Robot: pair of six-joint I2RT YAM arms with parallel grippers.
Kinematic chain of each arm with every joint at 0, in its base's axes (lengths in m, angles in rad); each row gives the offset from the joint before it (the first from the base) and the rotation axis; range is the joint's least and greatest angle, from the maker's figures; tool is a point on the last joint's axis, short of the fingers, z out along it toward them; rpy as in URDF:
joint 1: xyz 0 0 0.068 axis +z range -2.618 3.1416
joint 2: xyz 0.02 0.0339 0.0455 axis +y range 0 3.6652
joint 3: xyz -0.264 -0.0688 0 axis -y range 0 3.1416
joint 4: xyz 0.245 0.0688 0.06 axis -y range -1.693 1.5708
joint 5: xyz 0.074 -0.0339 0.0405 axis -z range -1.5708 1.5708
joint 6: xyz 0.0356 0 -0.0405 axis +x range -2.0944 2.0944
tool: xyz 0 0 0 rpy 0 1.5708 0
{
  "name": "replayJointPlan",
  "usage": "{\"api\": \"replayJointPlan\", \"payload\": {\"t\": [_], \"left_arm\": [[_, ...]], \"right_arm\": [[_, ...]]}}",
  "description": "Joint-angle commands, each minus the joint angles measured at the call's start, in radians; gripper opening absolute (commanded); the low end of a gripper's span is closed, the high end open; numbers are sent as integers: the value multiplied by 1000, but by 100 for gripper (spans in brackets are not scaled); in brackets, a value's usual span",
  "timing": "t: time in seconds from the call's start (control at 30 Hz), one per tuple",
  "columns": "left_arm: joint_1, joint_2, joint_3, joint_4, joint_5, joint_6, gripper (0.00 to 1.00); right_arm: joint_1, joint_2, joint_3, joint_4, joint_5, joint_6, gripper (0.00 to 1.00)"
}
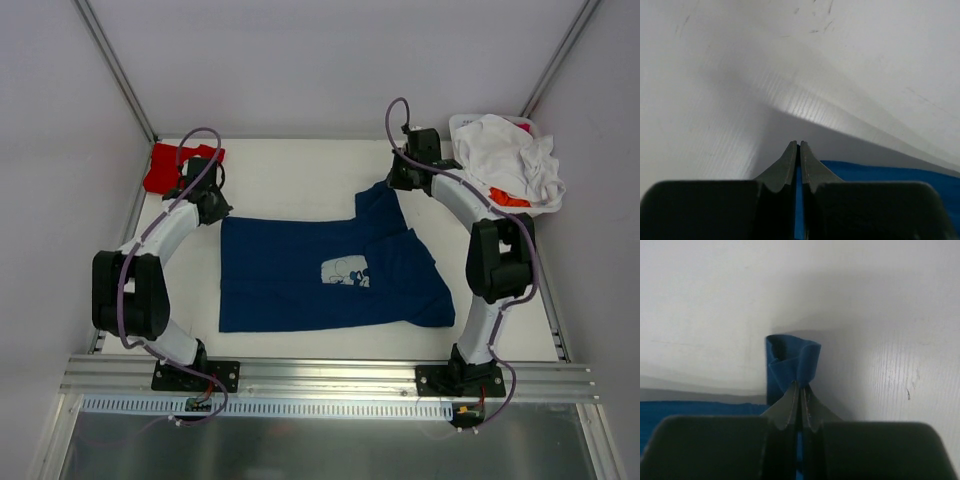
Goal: Fold and stack the t-shirts
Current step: Fold the tshirt
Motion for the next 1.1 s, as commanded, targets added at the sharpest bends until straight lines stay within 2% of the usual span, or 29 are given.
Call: {"api": "replayJointPlan", "payload": {"t": [0.0,0.67,1.07], "left_arm": [[-10,-128,-26,-21,8,-10,0],[-44,-598,-209,-181,26,-65,0],[-139,-756,-330,-293,34,-151,0]], "right_arm": [[18,-140,-37,2,30,-20,0],[113,-703,-391,-154,223,11,0],[230,-979,-565,-270,286,136,0]]}}
